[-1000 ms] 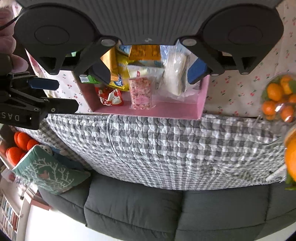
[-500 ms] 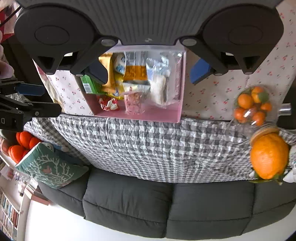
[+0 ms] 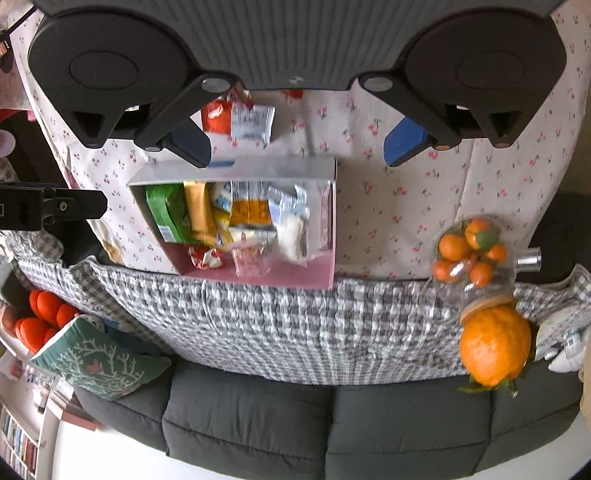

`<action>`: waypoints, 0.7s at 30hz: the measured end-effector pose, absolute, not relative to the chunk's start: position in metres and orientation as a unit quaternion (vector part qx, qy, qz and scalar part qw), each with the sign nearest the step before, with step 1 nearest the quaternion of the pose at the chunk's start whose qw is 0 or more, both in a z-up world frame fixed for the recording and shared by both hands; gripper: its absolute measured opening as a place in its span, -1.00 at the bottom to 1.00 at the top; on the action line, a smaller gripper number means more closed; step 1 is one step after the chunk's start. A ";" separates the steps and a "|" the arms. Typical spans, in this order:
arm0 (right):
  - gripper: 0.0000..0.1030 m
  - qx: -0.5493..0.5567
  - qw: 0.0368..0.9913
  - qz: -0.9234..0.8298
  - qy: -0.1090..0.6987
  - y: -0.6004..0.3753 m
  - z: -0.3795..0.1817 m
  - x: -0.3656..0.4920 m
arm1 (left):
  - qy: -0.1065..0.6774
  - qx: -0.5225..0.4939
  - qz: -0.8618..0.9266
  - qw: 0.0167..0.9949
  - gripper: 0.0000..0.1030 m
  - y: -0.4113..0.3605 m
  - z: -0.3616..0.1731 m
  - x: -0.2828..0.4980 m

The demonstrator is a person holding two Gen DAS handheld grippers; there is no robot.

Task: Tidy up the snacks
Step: 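Withdraw both tools from the box toward the remaining snacks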

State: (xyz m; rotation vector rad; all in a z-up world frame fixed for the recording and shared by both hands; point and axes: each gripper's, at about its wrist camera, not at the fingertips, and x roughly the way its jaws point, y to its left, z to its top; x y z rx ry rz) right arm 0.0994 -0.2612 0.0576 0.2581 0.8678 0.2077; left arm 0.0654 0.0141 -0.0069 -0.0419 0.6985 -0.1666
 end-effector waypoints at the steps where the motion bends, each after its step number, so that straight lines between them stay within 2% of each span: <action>1: 0.91 0.121 0.895 0.102 0.417 -0.260 0.055 0.097 | 0.343 -0.023 -0.081 0.935 0.97 0.016 -0.009 0.064; 12: 0.94 0.056 0.898 0.110 0.423 -0.245 0.014 0.075 | 0.340 -0.002 -0.075 0.937 0.98 0.029 -0.032 0.053; 21: 0.94 0.048 0.886 0.225 0.403 -0.241 -0.012 0.051 | 0.310 0.033 -0.118 0.943 0.99 0.038 -0.060 0.041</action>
